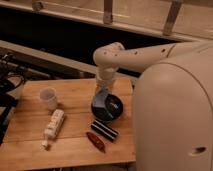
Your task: Place the white sponge in the ceramic bowl
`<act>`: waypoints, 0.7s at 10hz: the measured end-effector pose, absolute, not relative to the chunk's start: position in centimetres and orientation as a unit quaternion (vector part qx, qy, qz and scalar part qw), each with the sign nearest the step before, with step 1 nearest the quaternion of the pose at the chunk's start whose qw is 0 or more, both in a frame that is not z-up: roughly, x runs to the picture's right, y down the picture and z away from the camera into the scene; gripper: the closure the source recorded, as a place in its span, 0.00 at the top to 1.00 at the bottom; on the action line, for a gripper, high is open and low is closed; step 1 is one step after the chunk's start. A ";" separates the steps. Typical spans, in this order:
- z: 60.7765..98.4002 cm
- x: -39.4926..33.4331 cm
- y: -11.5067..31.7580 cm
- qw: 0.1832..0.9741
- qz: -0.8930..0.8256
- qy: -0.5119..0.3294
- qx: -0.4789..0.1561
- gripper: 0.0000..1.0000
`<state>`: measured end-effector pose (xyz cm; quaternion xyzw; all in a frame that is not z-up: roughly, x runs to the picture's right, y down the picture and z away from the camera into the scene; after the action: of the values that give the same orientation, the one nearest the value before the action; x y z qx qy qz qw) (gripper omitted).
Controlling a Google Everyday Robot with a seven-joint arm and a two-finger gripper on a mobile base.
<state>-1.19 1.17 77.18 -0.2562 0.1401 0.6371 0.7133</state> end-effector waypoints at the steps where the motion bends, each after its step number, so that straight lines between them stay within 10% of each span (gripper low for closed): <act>1: 77.2 -1.4 1.1 0.714 0.636 0.139 -0.257 0.68; 7: 77.3 -1.7 1.1 0.717 0.633 0.137 -0.257 0.84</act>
<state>-1.73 1.06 77.29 -0.2571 0.1370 0.6331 0.7172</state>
